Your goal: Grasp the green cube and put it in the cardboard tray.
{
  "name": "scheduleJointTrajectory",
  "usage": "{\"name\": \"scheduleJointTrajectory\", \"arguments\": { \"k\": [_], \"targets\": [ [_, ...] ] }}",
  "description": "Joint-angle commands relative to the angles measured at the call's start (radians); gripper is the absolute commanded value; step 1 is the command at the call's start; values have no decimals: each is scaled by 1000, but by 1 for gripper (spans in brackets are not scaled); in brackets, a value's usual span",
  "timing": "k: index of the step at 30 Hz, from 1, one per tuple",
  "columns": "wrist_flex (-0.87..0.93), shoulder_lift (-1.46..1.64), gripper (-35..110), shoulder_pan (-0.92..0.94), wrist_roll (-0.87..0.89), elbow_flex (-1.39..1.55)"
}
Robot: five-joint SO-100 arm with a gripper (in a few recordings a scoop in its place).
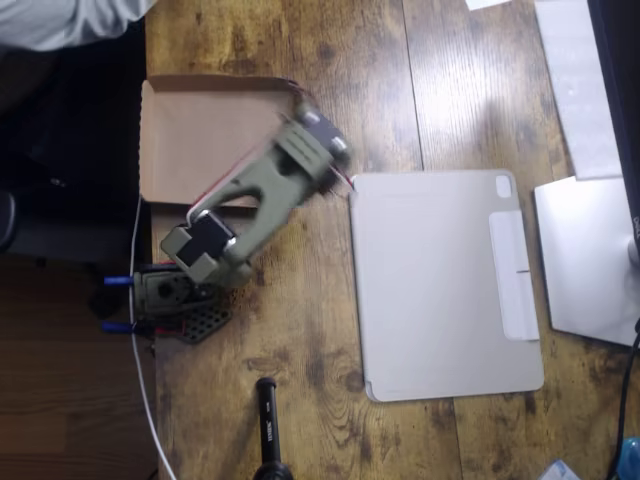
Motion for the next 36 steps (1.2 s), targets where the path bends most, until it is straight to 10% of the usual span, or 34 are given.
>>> {"name": "scheduleJointTrajectory", "arguments": {
  "k": [1, 36],
  "targets": [
    [-15, -5, 9, 212, -40, -5],
    [98, -118, 0, 436, -40, -40]
  ]
}}
